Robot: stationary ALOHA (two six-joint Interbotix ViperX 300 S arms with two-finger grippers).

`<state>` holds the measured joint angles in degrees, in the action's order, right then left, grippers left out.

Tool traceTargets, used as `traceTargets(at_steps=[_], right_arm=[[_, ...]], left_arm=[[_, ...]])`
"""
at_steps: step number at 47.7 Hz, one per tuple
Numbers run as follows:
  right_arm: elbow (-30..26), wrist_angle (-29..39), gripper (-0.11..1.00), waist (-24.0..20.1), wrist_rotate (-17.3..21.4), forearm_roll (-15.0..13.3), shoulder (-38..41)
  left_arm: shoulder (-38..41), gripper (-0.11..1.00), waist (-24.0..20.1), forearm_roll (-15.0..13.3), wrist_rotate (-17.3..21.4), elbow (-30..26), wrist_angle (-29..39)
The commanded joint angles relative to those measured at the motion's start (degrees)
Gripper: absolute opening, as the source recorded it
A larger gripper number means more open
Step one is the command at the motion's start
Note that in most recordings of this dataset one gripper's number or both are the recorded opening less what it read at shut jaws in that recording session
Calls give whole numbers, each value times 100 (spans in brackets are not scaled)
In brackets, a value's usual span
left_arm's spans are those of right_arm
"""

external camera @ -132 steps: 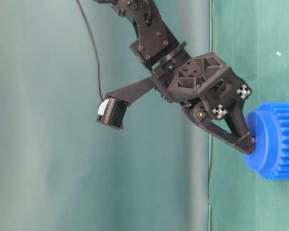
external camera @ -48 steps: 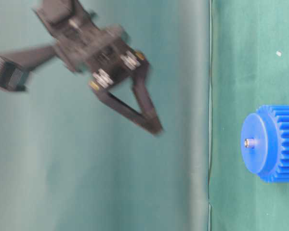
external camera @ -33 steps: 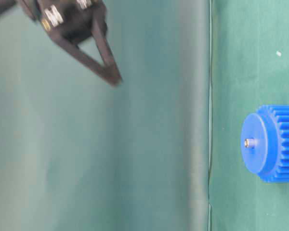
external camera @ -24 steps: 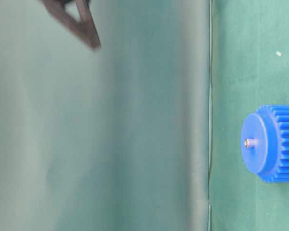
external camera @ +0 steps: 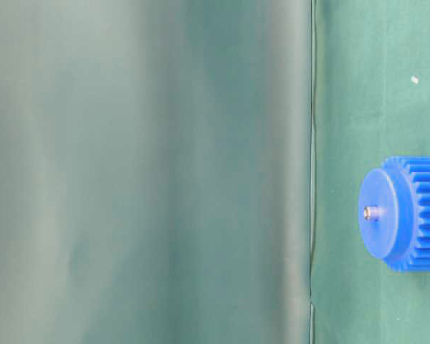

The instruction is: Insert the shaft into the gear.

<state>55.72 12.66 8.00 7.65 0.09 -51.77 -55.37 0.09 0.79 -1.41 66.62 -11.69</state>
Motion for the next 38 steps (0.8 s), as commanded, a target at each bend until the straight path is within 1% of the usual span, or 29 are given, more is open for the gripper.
traceTargets(at_steps=[1,23,38], right_arm=[[-62,-18,94,-9,-9,-18,18],[-53,-62,94,-18,-26,-9,62],[-53,-70,94,-141,-26,-18,62]], left_arm=[[18,2,-9,9,0,-158,-26],[18,2,-18,9,0,-158,35],[18,2,-9,9,0,-158,35]])
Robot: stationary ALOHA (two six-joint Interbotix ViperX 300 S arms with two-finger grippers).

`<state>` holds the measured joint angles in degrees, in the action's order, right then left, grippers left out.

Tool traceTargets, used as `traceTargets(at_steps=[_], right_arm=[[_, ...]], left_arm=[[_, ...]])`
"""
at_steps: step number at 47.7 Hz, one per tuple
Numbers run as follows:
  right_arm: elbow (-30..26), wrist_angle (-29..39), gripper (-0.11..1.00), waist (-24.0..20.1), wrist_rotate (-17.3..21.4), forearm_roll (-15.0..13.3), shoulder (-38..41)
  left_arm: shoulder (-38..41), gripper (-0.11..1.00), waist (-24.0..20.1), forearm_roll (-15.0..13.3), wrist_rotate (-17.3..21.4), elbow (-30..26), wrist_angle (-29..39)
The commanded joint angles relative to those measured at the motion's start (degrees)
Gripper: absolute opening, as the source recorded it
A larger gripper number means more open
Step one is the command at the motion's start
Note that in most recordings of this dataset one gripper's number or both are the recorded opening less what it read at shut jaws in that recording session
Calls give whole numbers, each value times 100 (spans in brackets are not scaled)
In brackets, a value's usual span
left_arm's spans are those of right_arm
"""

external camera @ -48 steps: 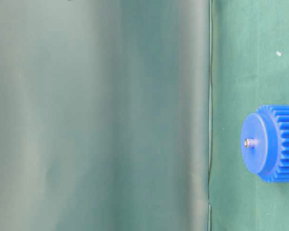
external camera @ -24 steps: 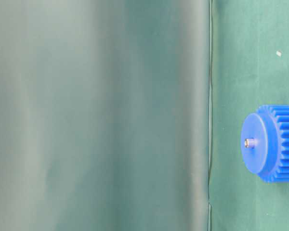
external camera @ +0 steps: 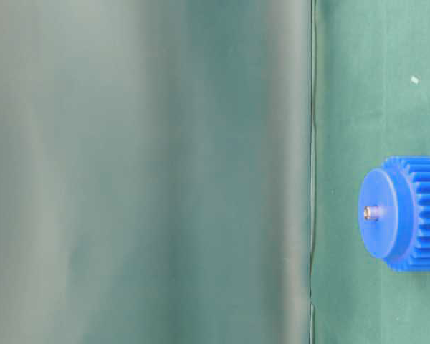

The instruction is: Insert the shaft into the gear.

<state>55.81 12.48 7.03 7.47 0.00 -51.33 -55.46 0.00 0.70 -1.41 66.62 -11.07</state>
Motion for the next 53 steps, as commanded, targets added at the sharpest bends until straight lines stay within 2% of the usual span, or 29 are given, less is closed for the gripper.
traceTargets(at_steps=[1,53], right_arm=[[-62,-53,94,-53,-9,0,18],[-70,-53,94,-79,-9,-9,18]], left_arm=[[26,2,-9,18,0,-158,-26],[26,2,0,18,0,-158,-26]])
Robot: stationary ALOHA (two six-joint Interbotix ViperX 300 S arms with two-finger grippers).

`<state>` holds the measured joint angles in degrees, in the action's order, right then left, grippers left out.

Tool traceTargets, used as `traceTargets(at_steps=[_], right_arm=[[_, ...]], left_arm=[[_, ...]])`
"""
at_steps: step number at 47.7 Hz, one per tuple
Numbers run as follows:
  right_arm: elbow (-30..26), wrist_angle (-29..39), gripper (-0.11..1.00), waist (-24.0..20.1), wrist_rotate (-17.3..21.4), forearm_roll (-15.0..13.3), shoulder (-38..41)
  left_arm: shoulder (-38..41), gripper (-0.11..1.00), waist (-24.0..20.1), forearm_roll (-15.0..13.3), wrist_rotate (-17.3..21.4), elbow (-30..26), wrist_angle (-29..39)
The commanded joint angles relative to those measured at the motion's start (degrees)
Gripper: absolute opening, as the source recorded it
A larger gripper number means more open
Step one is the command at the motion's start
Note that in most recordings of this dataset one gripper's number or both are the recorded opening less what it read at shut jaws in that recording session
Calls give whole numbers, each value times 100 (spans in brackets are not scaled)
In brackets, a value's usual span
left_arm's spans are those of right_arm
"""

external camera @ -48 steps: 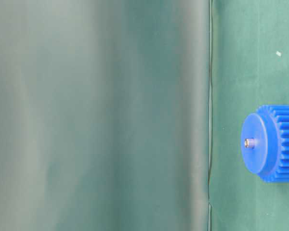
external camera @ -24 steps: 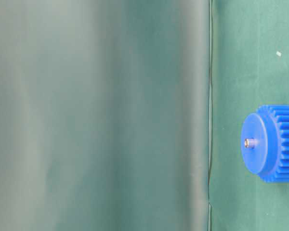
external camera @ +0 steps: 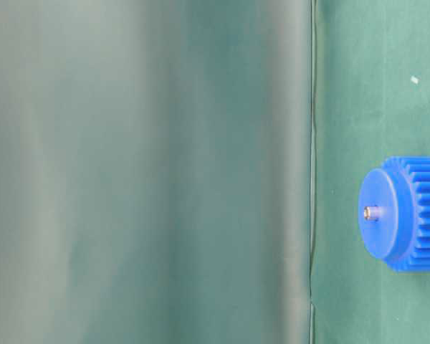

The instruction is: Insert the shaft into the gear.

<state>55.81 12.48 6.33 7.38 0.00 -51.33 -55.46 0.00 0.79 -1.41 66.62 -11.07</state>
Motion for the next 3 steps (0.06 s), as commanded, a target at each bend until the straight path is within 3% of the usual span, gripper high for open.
traceTargets(at_steps=[1,3], right_arm=[[-62,-53,94,-9,0,0,18],[-62,-44,94,-9,0,-9,18]], left_arm=[[26,2,-9,9,0,-158,-26],[26,2,-9,9,0,-158,-26]])
